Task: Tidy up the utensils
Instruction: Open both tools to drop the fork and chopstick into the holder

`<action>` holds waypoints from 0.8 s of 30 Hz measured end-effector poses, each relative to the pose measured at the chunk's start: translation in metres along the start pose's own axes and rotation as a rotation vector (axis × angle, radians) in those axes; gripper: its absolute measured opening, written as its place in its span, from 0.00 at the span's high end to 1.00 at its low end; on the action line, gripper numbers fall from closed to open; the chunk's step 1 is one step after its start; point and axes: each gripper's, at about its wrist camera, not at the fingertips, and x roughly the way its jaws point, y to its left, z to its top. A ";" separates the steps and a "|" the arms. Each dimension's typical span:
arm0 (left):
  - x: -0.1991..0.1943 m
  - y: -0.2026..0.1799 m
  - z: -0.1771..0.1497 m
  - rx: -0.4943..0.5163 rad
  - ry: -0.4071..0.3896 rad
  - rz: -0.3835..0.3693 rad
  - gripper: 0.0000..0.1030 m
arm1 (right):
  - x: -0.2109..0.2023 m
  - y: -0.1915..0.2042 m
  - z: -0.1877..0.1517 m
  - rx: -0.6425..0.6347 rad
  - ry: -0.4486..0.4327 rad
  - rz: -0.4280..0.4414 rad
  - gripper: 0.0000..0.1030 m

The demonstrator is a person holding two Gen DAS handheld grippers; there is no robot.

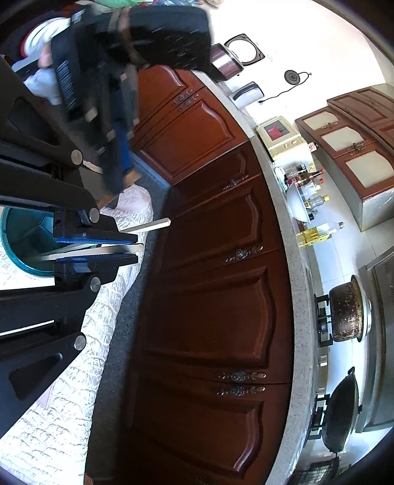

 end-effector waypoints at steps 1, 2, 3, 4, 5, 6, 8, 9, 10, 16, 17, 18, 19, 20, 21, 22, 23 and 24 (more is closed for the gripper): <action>-0.001 0.001 -0.002 -0.011 -0.007 -0.005 0.90 | 0.000 0.000 0.000 0.002 -0.001 0.003 0.95; -0.002 0.002 -0.002 -0.025 -0.009 -0.005 0.90 | 0.000 -0.001 -0.001 0.005 -0.002 0.010 0.95; -0.002 0.003 -0.004 -0.032 -0.010 -0.003 0.89 | 0.000 -0.003 -0.001 0.015 0.001 0.021 0.95; -0.003 0.004 -0.005 -0.041 -0.013 0.001 0.89 | 0.000 -0.005 -0.001 0.028 0.007 0.029 0.94; -0.004 0.004 -0.006 -0.046 -0.013 0.002 0.89 | -0.001 -0.008 -0.002 0.045 0.016 0.030 0.93; -0.005 0.004 -0.007 -0.052 -0.014 -0.004 0.89 | -0.001 -0.011 -0.003 0.056 0.018 0.030 0.84; -0.009 0.005 -0.006 -0.069 -0.025 -0.010 0.85 | -0.005 -0.016 -0.007 0.075 0.012 0.032 0.66; -0.011 0.005 -0.007 -0.074 -0.031 -0.009 0.82 | -0.005 -0.016 -0.008 0.075 0.017 0.031 0.66; -0.014 0.005 -0.007 -0.080 -0.037 -0.006 0.75 | -0.005 -0.017 -0.010 0.074 0.024 0.028 0.66; -0.031 0.005 -0.017 -0.127 -0.073 0.025 0.62 | -0.014 -0.024 -0.022 0.084 0.036 0.015 0.66; -0.033 0.004 -0.019 -0.126 -0.076 0.036 0.62 | -0.016 -0.025 -0.024 0.087 0.037 0.013 0.66; -0.035 0.002 -0.022 -0.127 -0.080 0.051 0.62 | -0.018 -0.025 -0.026 0.089 0.038 0.012 0.66; -0.036 0.000 -0.024 -0.129 -0.083 0.064 0.62 | -0.020 -0.025 -0.029 0.091 0.037 0.010 0.66; -0.036 -0.002 -0.027 -0.132 -0.084 0.070 0.62 | -0.022 -0.025 -0.032 0.092 0.034 0.006 0.66; -0.036 -0.005 -0.030 -0.136 -0.082 0.075 0.62 | -0.024 -0.024 -0.034 0.092 0.033 0.004 0.66; -0.035 -0.008 -0.032 -0.138 -0.081 0.080 0.62 | -0.026 -0.023 -0.036 0.091 0.034 0.001 0.66; -0.035 -0.012 -0.036 -0.136 -0.080 0.087 0.62 | -0.028 -0.022 -0.039 0.086 0.036 -0.006 0.66; -0.034 -0.015 -0.037 -0.133 -0.080 0.095 0.62 | -0.029 -0.021 -0.042 0.083 0.036 -0.011 0.66</action>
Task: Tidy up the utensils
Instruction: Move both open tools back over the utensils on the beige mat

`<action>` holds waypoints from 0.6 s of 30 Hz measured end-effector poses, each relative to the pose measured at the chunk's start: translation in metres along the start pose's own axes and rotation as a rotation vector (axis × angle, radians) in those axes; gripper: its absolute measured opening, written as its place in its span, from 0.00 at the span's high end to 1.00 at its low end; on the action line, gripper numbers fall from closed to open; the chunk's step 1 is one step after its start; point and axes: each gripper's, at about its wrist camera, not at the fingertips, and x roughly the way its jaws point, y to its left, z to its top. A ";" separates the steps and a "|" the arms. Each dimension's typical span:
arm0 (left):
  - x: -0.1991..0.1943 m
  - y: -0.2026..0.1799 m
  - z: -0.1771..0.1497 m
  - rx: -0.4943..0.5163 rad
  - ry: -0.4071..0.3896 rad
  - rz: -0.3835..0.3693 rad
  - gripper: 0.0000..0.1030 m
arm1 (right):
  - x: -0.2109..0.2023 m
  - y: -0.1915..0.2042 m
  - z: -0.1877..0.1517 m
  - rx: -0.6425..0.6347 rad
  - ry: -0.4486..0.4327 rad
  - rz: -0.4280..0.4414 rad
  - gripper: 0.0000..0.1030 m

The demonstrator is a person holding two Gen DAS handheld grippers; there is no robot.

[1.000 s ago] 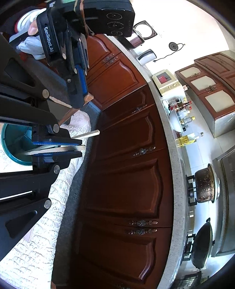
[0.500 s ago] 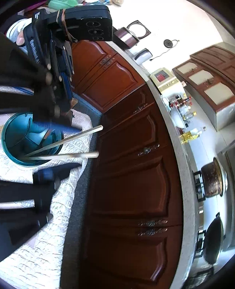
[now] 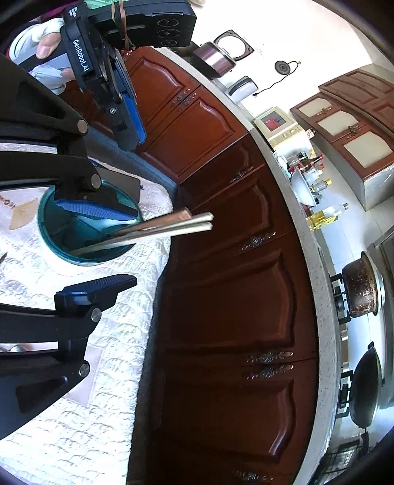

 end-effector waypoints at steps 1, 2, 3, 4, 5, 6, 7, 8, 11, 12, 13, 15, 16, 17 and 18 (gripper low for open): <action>0.001 -0.004 -0.003 0.006 -0.003 0.014 0.62 | -0.002 0.001 -0.003 -0.004 0.000 -0.007 0.66; 0.000 -0.006 -0.006 0.010 -0.006 0.026 0.62 | -0.004 0.001 -0.006 -0.006 -0.001 -0.015 0.66; 0.000 -0.010 -0.010 0.017 -0.010 0.042 0.62 | -0.005 0.001 -0.009 -0.008 0.000 -0.019 0.66; 0.000 -0.012 -0.013 0.022 -0.012 0.052 0.62 | -0.007 0.001 -0.012 -0.009 -0.001 -0.025 0.66; 0.001 -0.016 -0.017 0.026 -0.012 0.060 0.62 | -0.008 0.001 -0.016 -0.012 -0.001 -0.033 0.66; 0.001 -0.019 -0.020 0.027 -0.014 0.069 0.62 | -0.011 0.002 -0.020 -0.017 -0.002 -0.043 0.66; 0.001 -0.021 -0.022 0.026 -0.015 0.076 0.62 | -0.013 0.001 -0.022 -0.020 -0.002 -0.049 0.66; 0.001 -0.024 -0.025 0.026 -0.017 0.082 0.62 | -0.016 0.001 -0.027 -0.023 -0.003 -0.057 0.66; 0.000 -0.036 -0.034 0.037 -0.026 0.098 0.62 | -0.026 -0.001 -0.038 -0.028 -0.008 -0.092 0.66; 0.000 -0.039 -0.035 0.042 -0.029 0.105 0.62 | -0.029 -0.001 -0.040 -0.029 -0.012 -0.100 0.66; 0.000 -0.043 -0.038 0.049 -0.033 0.111 0.62 | -0.033 -0.002 -0.043 -0.029 -0.018 -0.108 0.66; 0.000 -0.051 -0.043 0.053 -0.036 0.109 0.62 | -0.042 -0.005 -0.049 -0.022 -0.028 -0.127 0.66; 0.000 -0.055 -0.046 0.054 -0.037 0.110 0.61 | -0.046 -0.006 -0.052 -0.019 -0.032 -0.133 0.66; 0.001 -0.058 -0.047 0.056 -0.039 0.111 0.61 | -0.050 -0.008 -0.054 -0.015 -0.036 -0.138 0.66; 0.001 -0.062 -0.049 0.058 -0.041 0.111 0.61 | -0.054 -0.009 -0.058 -0.012 -0.041 -0.148 0.66</action>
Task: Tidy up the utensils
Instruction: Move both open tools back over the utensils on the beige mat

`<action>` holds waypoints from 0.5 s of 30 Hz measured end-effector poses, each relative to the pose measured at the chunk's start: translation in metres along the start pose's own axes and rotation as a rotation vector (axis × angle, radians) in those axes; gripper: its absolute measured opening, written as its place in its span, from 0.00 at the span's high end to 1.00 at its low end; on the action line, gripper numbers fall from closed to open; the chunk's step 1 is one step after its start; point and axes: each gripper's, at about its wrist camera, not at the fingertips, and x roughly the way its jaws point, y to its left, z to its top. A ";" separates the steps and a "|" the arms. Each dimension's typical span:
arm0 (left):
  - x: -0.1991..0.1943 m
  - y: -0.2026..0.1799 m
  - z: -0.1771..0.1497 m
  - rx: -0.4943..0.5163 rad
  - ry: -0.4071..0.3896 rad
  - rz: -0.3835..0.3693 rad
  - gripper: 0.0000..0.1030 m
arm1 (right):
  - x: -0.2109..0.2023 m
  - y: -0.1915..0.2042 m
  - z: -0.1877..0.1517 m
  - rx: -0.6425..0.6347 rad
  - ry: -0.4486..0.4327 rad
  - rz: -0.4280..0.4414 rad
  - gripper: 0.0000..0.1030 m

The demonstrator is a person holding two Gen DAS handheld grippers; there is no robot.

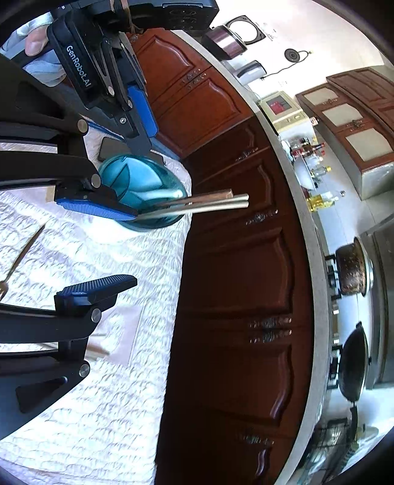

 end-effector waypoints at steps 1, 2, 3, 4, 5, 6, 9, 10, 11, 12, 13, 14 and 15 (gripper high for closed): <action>0.000 -0.004 -0.002 0.002 -0.002 -0.001 0.61 | -0.003 -0.002 -0.003 0.001 -0.003 -0.009 0.65; -0.001 -0.008 -0.004 0.004 -0.001 -0.005 0.60 | -0.007 -0.003 -0.005 0.001 -0.006 -0.019 0.65; -0.001 -0.012 -0.006 0.004 0.001 -0.010 0.59 | -0.012 -0.005 -0.009 -0.001 -0.010 -0.032 0.65; -0.001 -0.018 -0.009 0.005 0.003 -0.016 0.56 | -0.015 -0.007 -0.012 0.000 -0.013 -0.042 0.64; -0.002 -0.021 -0.011 0.008 0.003 -0.020 0.54 | -0.019 -0.010 -0.015 0.001 -0.017 -0.053 0.64; -0.002 -0.026 -0.013 0.014 0.003 -0.023 0.54 | -0.023 -0.012 -0.018 0.004 -0.019 -0.059 0.63; -0.003 -0.040 -0.018 0.039 0.006 -0.028 0.54 | -0.035 -0.020 -0.026 0.019 -0.022 -0.070 0.63; -0.003 -0.046 -0.020 0.047 0.010 -0.032 0.53 | -0.038 -0.023 -0.028 0.021 -0.023 -0.075 0.63; -0.003 -0.049 -0.022 0.052 0.010 -0.032 0.53 | -0.041 -0.025 -0.030 0.023 -0.025 -0.083 0.63; -0.004 -0.052 -0.023 0.057 0.010 -0.031 0.53 | -0.045 -0.029 -0.034 0.025 -0.026 -0.092 0.63; -0.004 -0.056 -0.025 0.064 0.007 -0.029 0.53 | -0.048 -0.033 -0.037 0.028 -0.026 -0.100 0.63; -0.005 -0.060 -0.026 0.069 0.007 -0.032 0.53 | -0.051 -0.036 -0.039 0.032 -0.027 -0.105 0.63; -0.005 -0.063 -0.028 0.071 0.007 -0.034 0.53 | -0.054 -0.040 -0.043 0.039 -0.028 -0.110 0.63</action>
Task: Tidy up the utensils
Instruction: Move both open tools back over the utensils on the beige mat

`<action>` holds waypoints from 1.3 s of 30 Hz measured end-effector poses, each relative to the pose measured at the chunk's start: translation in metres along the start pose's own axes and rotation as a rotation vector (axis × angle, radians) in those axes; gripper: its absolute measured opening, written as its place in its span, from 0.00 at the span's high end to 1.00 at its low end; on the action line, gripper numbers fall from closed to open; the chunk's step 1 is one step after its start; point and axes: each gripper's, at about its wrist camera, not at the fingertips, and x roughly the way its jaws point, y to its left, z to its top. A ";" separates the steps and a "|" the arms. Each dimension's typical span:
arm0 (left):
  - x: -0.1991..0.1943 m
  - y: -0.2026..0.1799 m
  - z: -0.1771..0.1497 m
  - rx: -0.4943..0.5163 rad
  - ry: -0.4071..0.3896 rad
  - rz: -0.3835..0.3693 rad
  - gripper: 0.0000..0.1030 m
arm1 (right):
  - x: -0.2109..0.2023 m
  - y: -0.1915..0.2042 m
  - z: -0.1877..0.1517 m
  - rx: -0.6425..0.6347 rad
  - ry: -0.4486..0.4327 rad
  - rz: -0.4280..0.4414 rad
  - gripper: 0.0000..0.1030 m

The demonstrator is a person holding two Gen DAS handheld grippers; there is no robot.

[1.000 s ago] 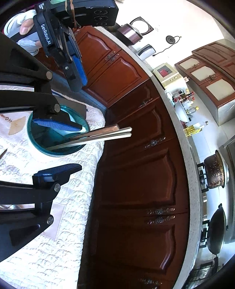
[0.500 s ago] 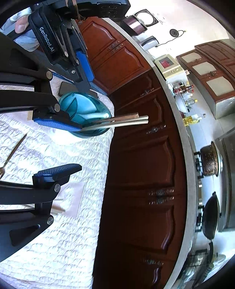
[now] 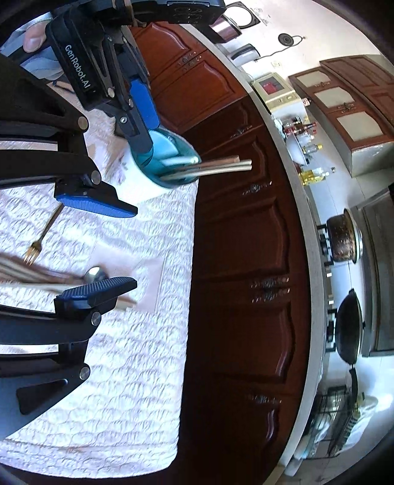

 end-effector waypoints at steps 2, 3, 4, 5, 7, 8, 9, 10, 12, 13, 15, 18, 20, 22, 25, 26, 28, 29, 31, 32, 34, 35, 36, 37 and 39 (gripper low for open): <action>0.000 -0.007 -0.003 0.004 0.004 -0.009 0.53 | -0.004 -0.007 -0.005 0.009 0.002 -0.012 0.62; 0.001 -0.009 -0.004 0.007 0.007 -0.013 0.53 | -0.006 -0.011 -0.007 0.012 0.005 -0.019 0.62; 0.001 -0.013 -0.005 0.010 0.010 -0.016 0.53 | -0.008 -0.015 -0.010 0.015 0.007 -0.026 0.62; 0.001 -0.016 -0.006 0.014 0.012 -0.018 0.53 | -0.010 -0.017 -0.012 0.018 0.007 -0.032 0.62; 0.002 -0.022 -0.009 0.021 0.016 -0.024 0.53 | -0.014 -0.024 -0.015 0.030 0.005 -0.045 0.62; 0.002 -0.025 -0.010 0.024 0.019 -0.027 0.53 | -0.016 -0.026 -0.017 0.037 0.005 -0.048 0.62; 0.002 -0.028 -0.011 0.026 0.021 -0.029 0.53 | -0.017 -0.029 -0.017 0.045 0.005 -0.051 0.62; 0.003 -0.031 -0.012 0.026 0.023 -0.031 0.53 | -0.018 -0.031 -0.019 0.050 0.006 -0.055 0.62; 0.004 -0.036 -0.014 0.030 0.027 -0.034 0.53 | -0.020 -0.035 -0.022 0.056 0.007 -0.064 0.62; 0.004 -0.037 -0.014 0.033 0.028 -0.035 0.53 | -0.021 -0.037 -0.024 0.059 0.007 -0.067 0.62; 0.005 -0.040 -0.016 0.037 0.030 -0.036 0.52 | -0.023 -0.041 -0.028 0.066 0.011 -0.075 0.62; 0.006 -0.043 -0.018 0.039 0.036 -0.041 0.53 | -0.023 -0.044 -0.029 0.076 0.012 -0.084 0.62; 0.008 -0.046 -0.018 0.039 0.043 -0.046 0.52 | -0.024 -0.046 -0.030 0.078 0.011 -0.093 0.61; 0.010 -0.047 -0.019 0.035 0.053 -0.056 0.53 | -0.024 -0.047 -0.030 0.075 0.012 -0.101 0.61; 0.014 -0.046 -0.020 0.020 0.074 -0.076 0.53 | -0.023 -0.049 -0.032 0.072 0.016 -0.108 0.61; 0.016 -0.045 -0.021 0.014 0.082 -0.084 0.53 | -0.023 -0.050 -0.033 0.072 0.019 -0.110 0.60; 0.018 -0.045 -0.022 0.005 0.094 -0.094 0.53 | -0.021 -0.051 -0.034 0.071 0.025 -0.115 0.60; 0.019 -0.045 -0.023 0.001 0.100 -0.099 0.53 | -0.020 -0.052 -0.034 0.072 0.028 -0.117 0.60; 0.021 -0.044 -0.025 -0.005 0.109 -0.102 0.53 | -0.018 -0.054 -0.035 0.073 0.034 -0.118 0.59; 0.022 -0.043 -0.027 -0.008 0.115 -0.104 0.53 | -0.017 -0.055 -0.036 0.073 0.037 -0.118 0.59; 0.025 -0.040 -0.029 -0.015 0.128 -0.108 0.53 | -0.015 -0.057 -0.037 0.075 0.041 -0.119 0.59; 0.026 -0.039 -0.030 -0.022 0.134 -0.109 0.53 | -0.014 -0.057 -0.037 0.076 0.044 -0.120 0.59; 0.028 -0.037 -0.031 -0.029 0.140 -0.108 0.53 | -0.013 -0.059 -0.037 0.078 0.048 -0.120 0.59; 0.029 -0.035 -0.033 -0.036 0.146 -0.107 0.53 | -0.012 -0.059 -0.038 0.079 0.050 -0.120 0.59; 0.031 -0.032 -0.035 -0.046 0.155 -0.107 0.53 | -0.010 -0.060 -0.038 0.081 0.057 -0.121 0.59</action>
